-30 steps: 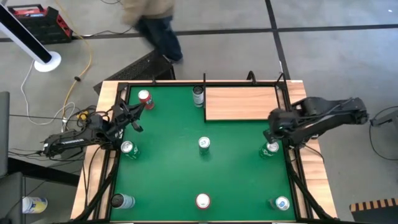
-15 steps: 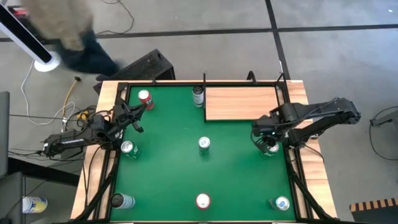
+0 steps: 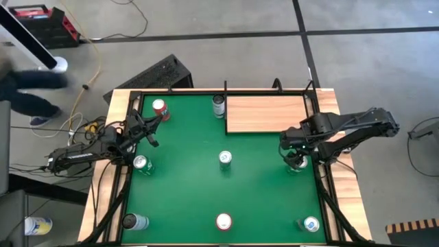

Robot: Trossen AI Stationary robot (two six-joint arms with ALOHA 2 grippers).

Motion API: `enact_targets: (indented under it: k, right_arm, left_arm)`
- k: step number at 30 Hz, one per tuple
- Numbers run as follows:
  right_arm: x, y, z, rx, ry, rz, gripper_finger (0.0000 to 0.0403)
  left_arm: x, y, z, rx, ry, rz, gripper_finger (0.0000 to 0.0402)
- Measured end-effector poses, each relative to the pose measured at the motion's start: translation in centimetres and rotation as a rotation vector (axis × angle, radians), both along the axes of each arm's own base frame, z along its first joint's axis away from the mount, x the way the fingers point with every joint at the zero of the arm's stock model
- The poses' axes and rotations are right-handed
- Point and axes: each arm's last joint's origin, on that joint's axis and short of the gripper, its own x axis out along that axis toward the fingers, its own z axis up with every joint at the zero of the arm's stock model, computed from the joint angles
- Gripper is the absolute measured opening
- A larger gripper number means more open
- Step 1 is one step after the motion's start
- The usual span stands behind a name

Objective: Place canned beverage on shelf
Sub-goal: Put the right green soda can on the shelf

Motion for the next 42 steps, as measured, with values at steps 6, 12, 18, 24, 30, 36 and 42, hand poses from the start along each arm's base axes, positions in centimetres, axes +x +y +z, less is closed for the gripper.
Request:
enact_targets:
  k: [6, 12, 18, 24, 30, 36, 42]
  right_arm:
    - [0.2, 0.0, -0.1, -0.029, 0.002, 0.05, 0.032]
    - [0.4, 0.1, -0.3, -0.031, -0.006, 0.272, 0.032]
    - [0.7, 0.6, -0.5, -0.036, -0.016, 0.655, 0.0318]
    - [0.8, 1.3, -0.8, -0.057, -0.012, 1.011, 0.0318]
    - [1.2, 1.9, -1.2, -0.067, 0.02, 1.109, 0.0318]
    - [1.8, 2.6, -1.9, -0.063, 0.071, 1.015, 0.0317]
    - [2.7, 3.5, -2.9, -0.073, 0.134, 0.8, 0.0317]
  left_arm:
    - [0.0, 0.0, -0.1, -0.002, 0.01, 0.0, 0.0]
    - [0.0, 0.0, -0.1, -0.003, 0.013, 0.0, 0.0]
    - [0.0, 0.0, -0.1, -0.005, 0.004, 0.004, 0.0]
    - [0.0, 0.0, -0.1, -0.035, -0.014, -0.003, 0.0]
    - [0.0, 0.0, -0.1, -0.038, -0.013, -0.004, 0.0]
    - [0.0, 0.0, -0.2, -0.037, -0.009, -0.003, 0.0]
    - [0.1, 0.0, -0.3, -0.033, 0.012, -0.005, 0.0]
